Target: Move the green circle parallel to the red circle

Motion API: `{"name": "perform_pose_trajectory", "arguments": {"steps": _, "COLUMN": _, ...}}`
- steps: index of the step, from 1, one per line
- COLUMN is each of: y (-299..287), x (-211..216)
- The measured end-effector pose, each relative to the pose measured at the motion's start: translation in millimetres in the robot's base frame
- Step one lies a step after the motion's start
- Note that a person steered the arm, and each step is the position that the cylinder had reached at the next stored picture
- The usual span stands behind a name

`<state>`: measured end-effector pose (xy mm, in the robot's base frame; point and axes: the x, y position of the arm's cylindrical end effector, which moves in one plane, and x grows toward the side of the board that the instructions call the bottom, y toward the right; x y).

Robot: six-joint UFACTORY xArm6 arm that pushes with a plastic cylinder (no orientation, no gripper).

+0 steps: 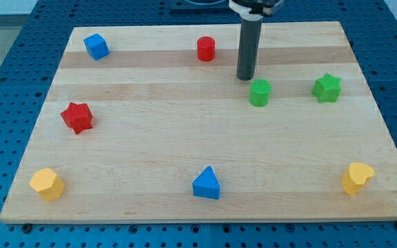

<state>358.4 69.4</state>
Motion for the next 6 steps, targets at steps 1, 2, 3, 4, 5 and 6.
{"name": "perform_pose_trajectory", "arguments": {"steps": 1, "y": -10, "x": 30}}
{"name": "perform_pose_trajectory", "arguments": {"steps": 2, "y": -19, "x": 81}}
{"name": "perform_pose_trajectory", "arguments": {"steps": 3, "y": 23, "x": 105}}
{"name": "perform_pose_trajectory", "arguments": {"steps": 4, "y": 23, "x": 92}}
{"name": "perform_pose_trajectory", "arguments": {"steps": 5, "y": 23, "x": 39}}
{"name": "perform_pose_trajectory", "arguments": {"steps": 6, "y": 23, "x": -1}}
